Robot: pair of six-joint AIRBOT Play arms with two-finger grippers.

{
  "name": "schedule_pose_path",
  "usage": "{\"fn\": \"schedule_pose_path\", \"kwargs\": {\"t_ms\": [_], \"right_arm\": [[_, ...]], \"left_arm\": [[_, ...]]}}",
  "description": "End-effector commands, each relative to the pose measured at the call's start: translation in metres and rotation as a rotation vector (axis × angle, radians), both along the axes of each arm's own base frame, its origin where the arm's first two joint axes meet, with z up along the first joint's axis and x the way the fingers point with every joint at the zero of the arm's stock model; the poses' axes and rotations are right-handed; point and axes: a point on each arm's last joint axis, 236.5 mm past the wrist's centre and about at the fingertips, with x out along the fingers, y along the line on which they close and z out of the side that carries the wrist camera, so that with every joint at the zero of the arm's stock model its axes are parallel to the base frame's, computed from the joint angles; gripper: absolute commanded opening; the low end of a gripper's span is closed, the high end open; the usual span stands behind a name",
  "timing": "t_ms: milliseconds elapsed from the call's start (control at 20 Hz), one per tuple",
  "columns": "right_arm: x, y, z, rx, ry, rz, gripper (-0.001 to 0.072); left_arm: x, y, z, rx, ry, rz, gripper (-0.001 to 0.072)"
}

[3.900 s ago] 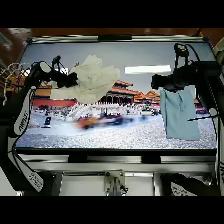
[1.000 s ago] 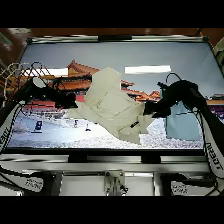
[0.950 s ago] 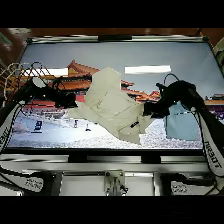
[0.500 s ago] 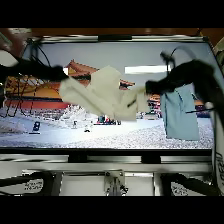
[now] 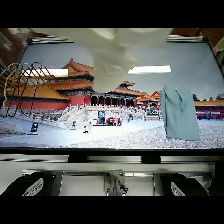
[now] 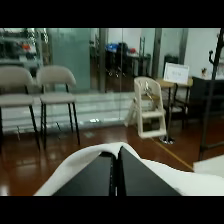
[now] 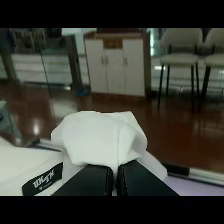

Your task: Fold the shirts.

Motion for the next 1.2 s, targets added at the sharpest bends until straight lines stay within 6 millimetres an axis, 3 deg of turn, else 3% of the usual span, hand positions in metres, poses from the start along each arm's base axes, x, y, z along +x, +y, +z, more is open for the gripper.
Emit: {"fn": "schedule_pose_path", "kwargs": {"t_ms": [0, 100, 200, 500, 600, 750, 900, 1050, 1150], "right_arm": [[-0.065, -0.008, 0.039, 0.098, -0.097, 0.016, 0.0062], [-0.076, -0.008, 0.037, 0.113, -0.08, 0.026, 0.0062], [-0.074, -0.005, 0.028, 0.11, -0.037, 0.034, 0.0062], [-0.023, 0.009, -0.041, 0.058, 0.246, 0.054, 0.0062], [0.002, 0.012, -0.078, 0.031, 0.388, 0.052, 0.0062], [0.044, 0.009, -0.139, -0.016, 0.599, 0.008, 0.0063], [0.103, -0.005, -0.191, -0.05, 0.715, -0.084, 0.0063], [0.17, -0.009, -0.245, -0.065, 0.78, -0.136, 0.0062], [0.214, -0.005, -0.277, -0.045, 0.781, -0.145, 0.0062]], "left_arm": [[-0.063, 0.02, 0.011, 0.06, -0.08, 0.122, 0.003], [-0.066, 0.027, -0.006, 0.084, -0.009, 0.16, 0.003], [-0.057, 0.039, -0.011, 0.098, 0.012, 0.217, 0.003], [-0.001, 0.051, 0.022, -0.089, -0.099, 0.206, 0.003], [0.039, 0.052, 0.008, -0.097, -0.054, 0.203, 0.003], [0.119, 0.041, -0.045, -0.116, 0.116, 0.147, 0.003], [0.203, 0.027, -0.117, -0.102, 0.288, 0.122, 0.003], [0.269, 0.003, -0.219, -0.055, 0.526, 0.082, 0.003], [0.29, -0.012, -0.303, 0.009, 0.747, 0.045, 0.003]]}}
